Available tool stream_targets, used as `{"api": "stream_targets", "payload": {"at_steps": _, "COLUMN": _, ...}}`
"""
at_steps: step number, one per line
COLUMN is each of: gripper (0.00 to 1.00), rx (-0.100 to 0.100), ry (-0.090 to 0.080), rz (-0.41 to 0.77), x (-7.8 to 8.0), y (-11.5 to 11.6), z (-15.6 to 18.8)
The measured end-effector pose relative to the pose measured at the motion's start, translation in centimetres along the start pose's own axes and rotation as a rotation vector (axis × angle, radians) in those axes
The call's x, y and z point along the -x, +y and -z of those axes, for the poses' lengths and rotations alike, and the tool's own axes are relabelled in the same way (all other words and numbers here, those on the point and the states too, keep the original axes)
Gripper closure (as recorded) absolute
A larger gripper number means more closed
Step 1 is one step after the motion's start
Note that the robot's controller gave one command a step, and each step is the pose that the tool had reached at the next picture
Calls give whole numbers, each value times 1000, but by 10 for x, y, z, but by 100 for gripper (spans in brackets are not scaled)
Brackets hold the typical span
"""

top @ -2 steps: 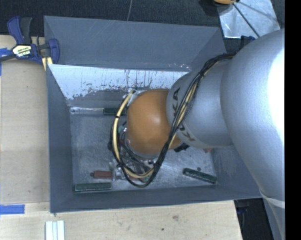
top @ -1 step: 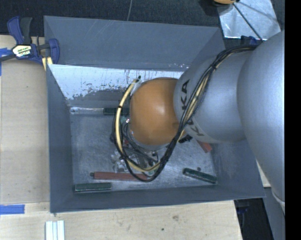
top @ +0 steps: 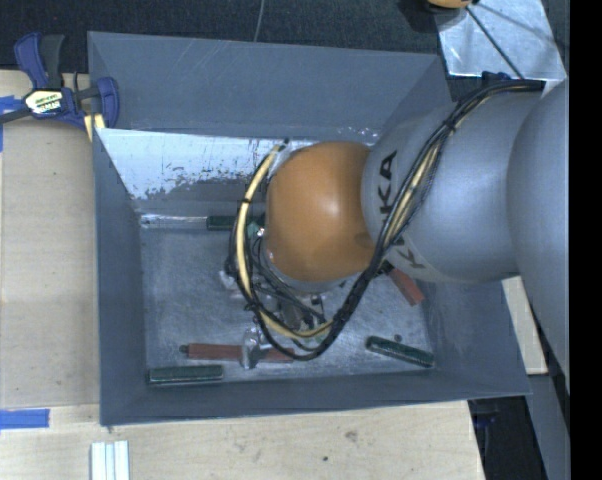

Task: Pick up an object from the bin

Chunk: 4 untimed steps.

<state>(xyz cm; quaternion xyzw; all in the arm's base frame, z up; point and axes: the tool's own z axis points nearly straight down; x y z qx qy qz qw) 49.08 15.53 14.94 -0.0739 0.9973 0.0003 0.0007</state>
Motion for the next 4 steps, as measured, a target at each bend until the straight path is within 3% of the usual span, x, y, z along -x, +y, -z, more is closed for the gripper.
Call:
{"api": "stream_targets", "payload": {"at_steps": 1, "gripper": 0, "rx": 0, "ry": 1, "rz": -1, "x": -2, "y": 0, "z": -9}}
{"api": "stream_targets", "payload": {"at_steps": 2, "gripper": 100, "rx": 4, "ry": -27, "rz": -12, "x": 7, "y": -9, "z": -73}}
{"api": "stream_targets", "payload": {"at_steps": 3, "gripper": 100, "rx": 4, "ry": -27, "rz": -13, "x": 7, "y": -9, "z": -73}}
{"api": "stream_targets", "payload": {"at_steps": 4, "gripper": 100, "rx": 0, "ry": -9, "rz": 33, "x": -1, "y": -2, "z": 115}}
